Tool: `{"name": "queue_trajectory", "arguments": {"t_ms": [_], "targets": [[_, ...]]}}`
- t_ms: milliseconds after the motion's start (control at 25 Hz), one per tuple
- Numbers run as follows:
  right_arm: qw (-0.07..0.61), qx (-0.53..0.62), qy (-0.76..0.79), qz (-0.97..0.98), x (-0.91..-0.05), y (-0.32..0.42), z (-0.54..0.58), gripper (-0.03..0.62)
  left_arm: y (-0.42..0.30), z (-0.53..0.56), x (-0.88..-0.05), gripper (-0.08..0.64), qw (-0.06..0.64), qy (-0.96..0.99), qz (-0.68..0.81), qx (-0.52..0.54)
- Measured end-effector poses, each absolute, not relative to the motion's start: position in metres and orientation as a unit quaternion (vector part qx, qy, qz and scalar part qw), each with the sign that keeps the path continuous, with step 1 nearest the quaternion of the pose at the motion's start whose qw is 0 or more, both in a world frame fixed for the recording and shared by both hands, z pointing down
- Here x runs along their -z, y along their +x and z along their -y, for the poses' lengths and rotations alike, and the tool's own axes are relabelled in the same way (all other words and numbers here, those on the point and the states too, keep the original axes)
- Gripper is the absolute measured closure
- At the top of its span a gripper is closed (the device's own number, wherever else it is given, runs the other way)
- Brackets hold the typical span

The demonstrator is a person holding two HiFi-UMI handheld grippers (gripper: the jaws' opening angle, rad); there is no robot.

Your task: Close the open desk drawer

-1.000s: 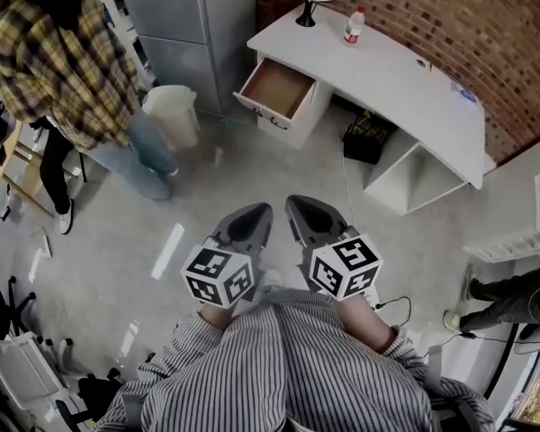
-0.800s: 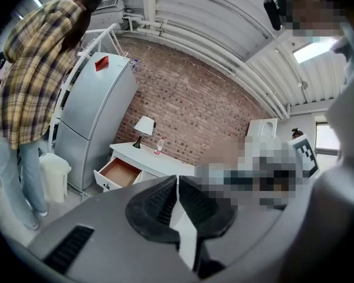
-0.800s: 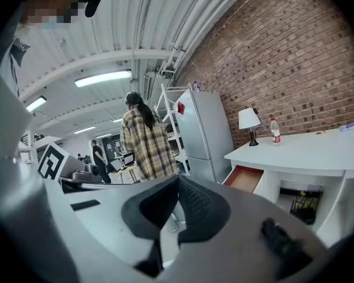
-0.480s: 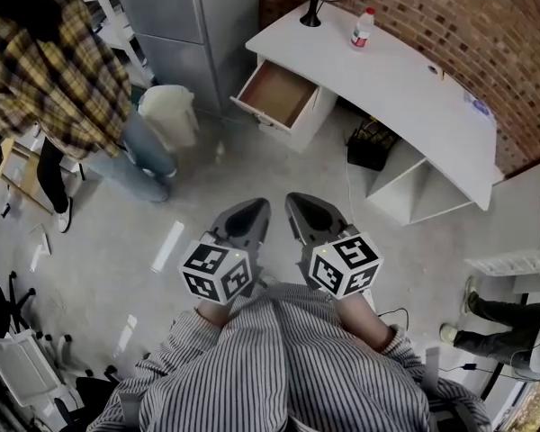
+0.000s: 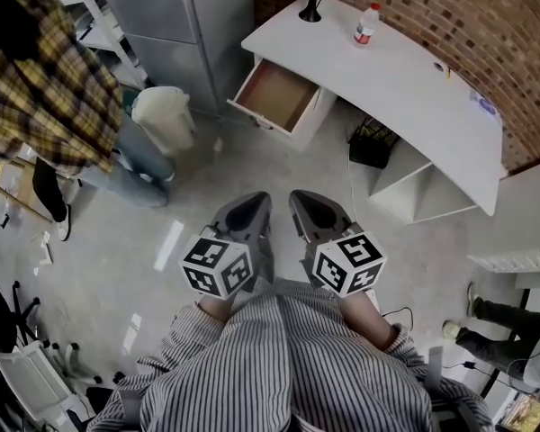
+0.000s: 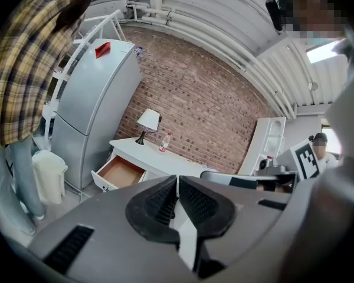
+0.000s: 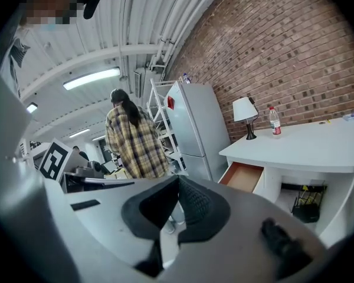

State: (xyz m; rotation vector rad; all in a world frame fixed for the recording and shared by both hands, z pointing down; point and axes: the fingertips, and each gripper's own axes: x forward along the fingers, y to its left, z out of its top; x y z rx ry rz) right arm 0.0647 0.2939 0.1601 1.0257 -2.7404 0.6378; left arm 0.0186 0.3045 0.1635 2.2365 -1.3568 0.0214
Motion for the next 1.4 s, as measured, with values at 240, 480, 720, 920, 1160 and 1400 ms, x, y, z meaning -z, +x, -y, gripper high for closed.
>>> {"name": "queue_trajectory", "arguments": {"t_ms": [240, 480, 720, 920, 1160, 1400], "targets": [[0.067, -0.214, 0.348, 0.91, -0.165, 0.049, -0.241, 0.577, 0.0, -0.251, -0.169, 0.538, 0.259, 0.825, 0.501, -0.009], [0.058, -0.22, 0.369, 0.901, -0.166, 0.018, -0.182, 0.577, -0.033, -0.185, -0.169, 0.538, 0.259, 0.836, 0.484, -0.017], [0.057, -0.227, 0.392, 0.89, -0.168, -0.007, -0.113, 0.577, -0.051, -0.114, -0.171, 0.537, 0.267, 0.852, 0.449, -0.032], [0.059, -0.229, 0.405, 0.884, -0.167, -0.029, -0.066, 0.577, -0.069, -0.062, -0.17, 0.538, 0.27, 0.862, 0.427, -0.037], [0.069, -0.237, 0.42, 0.874, -0.177, -0.049, -0.026, 0.577, -0.094, -0.016, -0.178, 0.538, 0.271, 0.868, 0.413, -0.051], [0.08, -0.245, 0.42, 0.87, -0.189, -0.058, -0.01, 0.577, -0.105, 0.004, -0.193, 0.538, 0.28, 0.867, 0.409, -0.058]]}}
